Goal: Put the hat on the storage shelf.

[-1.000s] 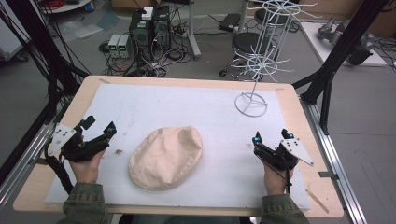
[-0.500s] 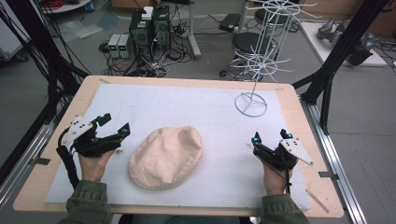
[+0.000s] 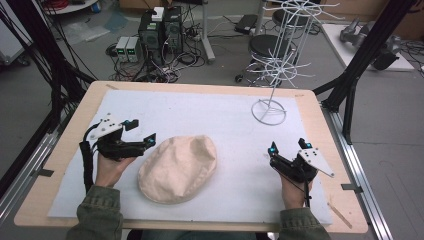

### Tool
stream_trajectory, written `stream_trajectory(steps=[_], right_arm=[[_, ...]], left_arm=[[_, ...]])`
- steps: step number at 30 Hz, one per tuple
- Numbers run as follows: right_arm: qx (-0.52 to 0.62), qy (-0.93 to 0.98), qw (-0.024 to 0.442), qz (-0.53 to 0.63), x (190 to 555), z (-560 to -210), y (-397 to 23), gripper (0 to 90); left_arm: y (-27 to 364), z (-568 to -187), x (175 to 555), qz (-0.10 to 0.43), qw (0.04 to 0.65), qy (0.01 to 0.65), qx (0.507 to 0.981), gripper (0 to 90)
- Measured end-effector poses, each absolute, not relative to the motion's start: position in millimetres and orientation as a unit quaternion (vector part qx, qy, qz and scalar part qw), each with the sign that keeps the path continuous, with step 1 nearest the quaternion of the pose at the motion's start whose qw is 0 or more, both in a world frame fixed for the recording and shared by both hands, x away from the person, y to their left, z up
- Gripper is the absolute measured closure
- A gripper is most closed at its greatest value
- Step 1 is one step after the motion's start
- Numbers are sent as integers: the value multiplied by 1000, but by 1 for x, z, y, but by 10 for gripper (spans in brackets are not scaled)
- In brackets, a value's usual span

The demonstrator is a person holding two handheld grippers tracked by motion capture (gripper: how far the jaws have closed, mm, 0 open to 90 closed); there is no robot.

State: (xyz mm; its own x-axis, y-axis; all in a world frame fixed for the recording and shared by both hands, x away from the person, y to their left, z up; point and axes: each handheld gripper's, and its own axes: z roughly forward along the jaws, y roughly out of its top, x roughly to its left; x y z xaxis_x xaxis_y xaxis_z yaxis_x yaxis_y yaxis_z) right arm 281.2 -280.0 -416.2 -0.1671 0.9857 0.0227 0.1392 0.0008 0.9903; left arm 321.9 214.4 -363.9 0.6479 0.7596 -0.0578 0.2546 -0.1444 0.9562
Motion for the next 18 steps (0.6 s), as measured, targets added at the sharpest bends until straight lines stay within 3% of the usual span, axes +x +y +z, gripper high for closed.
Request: stream_trajectory(steps=[18], right_arm=[[484,577,418,507,281,-416,-275,64]], left_arm=[[195,-384,343,193,504,344,768,173]])
